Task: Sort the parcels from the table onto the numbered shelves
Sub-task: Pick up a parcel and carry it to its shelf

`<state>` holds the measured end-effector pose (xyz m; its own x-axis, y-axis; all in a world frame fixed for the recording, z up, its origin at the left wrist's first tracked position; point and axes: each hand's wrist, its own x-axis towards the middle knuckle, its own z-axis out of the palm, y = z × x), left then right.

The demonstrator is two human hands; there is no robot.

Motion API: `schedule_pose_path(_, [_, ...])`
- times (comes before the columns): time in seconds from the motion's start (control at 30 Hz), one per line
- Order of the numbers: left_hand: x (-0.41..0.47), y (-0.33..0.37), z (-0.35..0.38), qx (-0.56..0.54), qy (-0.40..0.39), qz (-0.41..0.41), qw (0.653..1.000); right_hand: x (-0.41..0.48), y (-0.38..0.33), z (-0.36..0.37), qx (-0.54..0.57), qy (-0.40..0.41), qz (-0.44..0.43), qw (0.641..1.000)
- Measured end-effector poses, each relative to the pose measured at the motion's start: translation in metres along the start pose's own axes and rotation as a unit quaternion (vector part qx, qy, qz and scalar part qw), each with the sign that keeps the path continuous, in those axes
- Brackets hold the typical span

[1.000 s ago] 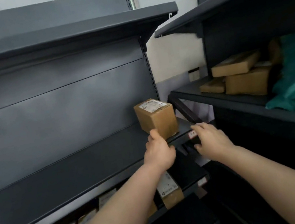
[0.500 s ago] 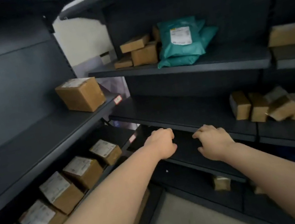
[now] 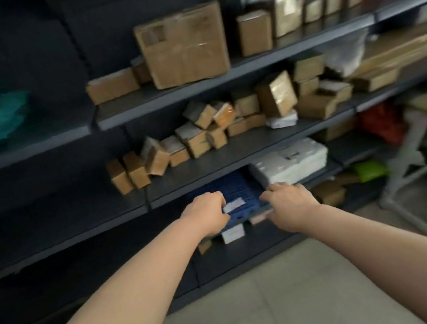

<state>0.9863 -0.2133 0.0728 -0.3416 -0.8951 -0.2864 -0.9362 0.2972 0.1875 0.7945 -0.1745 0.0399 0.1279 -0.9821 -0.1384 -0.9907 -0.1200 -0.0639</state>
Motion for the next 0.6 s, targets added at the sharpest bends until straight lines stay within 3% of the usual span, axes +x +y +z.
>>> schedule_pose_path(0.3, [0.100,0.288,0.055,-0.024,-0.031,0.161,0.986,-0.135,0.270,-0.001,0.041,0.022,0.267,0.963])
schedule_pose_path(0.6, [0.146,0.488,0.080,0.028,-0.059,0.292,0.954,-0.238,0.412,0.007,0.091,0.051,0.445,0.889])
